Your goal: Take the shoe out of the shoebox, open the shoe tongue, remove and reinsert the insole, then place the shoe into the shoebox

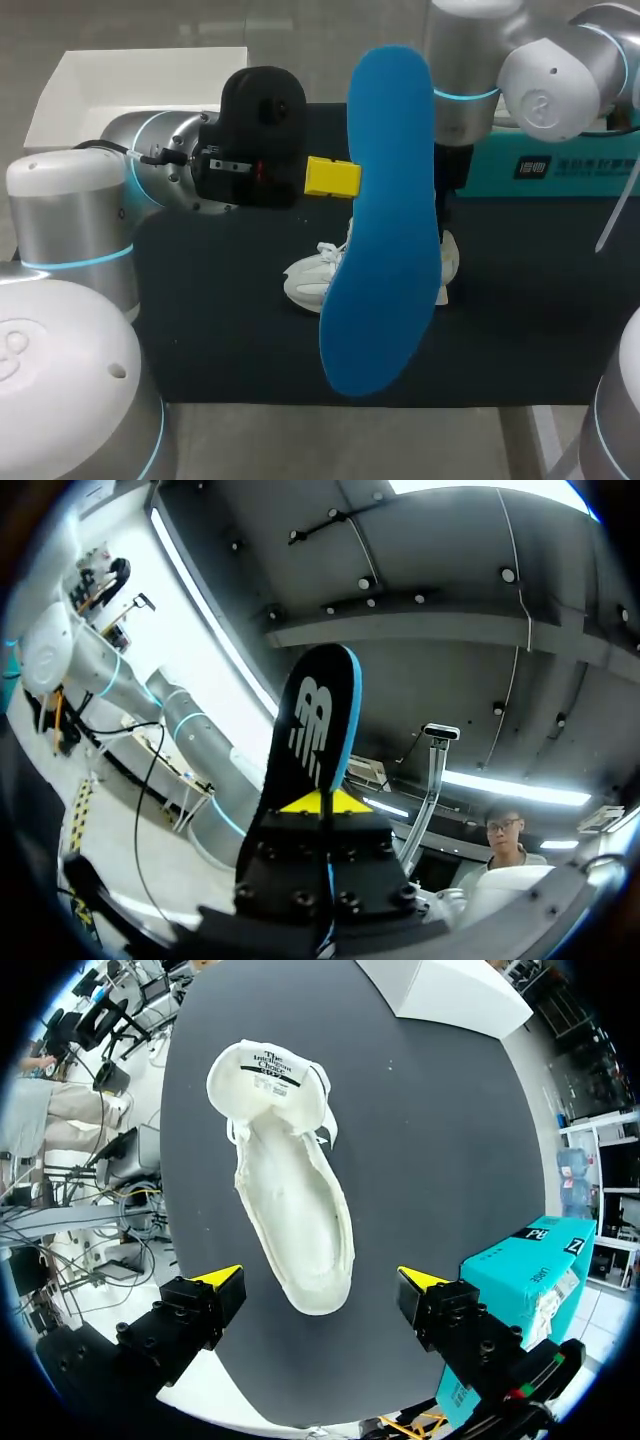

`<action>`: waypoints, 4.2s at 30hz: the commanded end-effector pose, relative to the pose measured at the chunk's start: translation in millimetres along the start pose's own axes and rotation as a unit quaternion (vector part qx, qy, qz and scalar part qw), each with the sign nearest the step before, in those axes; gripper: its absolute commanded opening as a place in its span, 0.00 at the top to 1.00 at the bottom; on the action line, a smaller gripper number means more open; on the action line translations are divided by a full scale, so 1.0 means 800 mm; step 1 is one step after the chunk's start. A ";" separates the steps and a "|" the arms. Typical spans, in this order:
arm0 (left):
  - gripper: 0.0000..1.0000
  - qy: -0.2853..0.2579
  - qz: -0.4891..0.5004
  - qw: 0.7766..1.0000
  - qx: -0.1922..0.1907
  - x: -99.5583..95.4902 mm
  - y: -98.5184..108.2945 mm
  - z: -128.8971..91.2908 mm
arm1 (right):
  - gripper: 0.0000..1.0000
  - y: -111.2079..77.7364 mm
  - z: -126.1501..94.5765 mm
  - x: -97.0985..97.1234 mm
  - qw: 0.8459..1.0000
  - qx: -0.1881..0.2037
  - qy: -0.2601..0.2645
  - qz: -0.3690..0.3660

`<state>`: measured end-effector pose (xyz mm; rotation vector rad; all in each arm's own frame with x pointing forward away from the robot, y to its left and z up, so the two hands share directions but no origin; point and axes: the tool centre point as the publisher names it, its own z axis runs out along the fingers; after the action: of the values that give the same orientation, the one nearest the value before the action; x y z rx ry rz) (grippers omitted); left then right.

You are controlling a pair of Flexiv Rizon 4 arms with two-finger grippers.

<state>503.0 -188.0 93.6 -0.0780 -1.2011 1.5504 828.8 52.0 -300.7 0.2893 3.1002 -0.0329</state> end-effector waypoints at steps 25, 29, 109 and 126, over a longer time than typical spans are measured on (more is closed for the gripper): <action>1.00 0.000 0.001 1.000 0.001 0.000 0.000 0.001 | 0.00 0.087 0.075 -0.038 0.999 0.014 -0.011 -0.051; 1.00 0.000 0.001 1.000 0.001 0.000 0.000 0.001 | 0.58 0.089 0.080 -0.029 0.999 0.011 -0.005 -0.048; 1.00 0.000 0.001 1.000 0.001 0.000 0.000 0.001 | 1.00 0.132 0.048 -0.040 0.856 -0.130 0.161 0.473; 1.00 0.000 0.001 1.000 0.001 0.000 0.000 0.001 | 1.00 0.137 0.069 -0.030 0.830 -0.133 0.196 0.505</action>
<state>503.0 -188.0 93.7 -0.0777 -1.2009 1.5507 872.3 152.6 -350.4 2.0423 2.7571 0.5138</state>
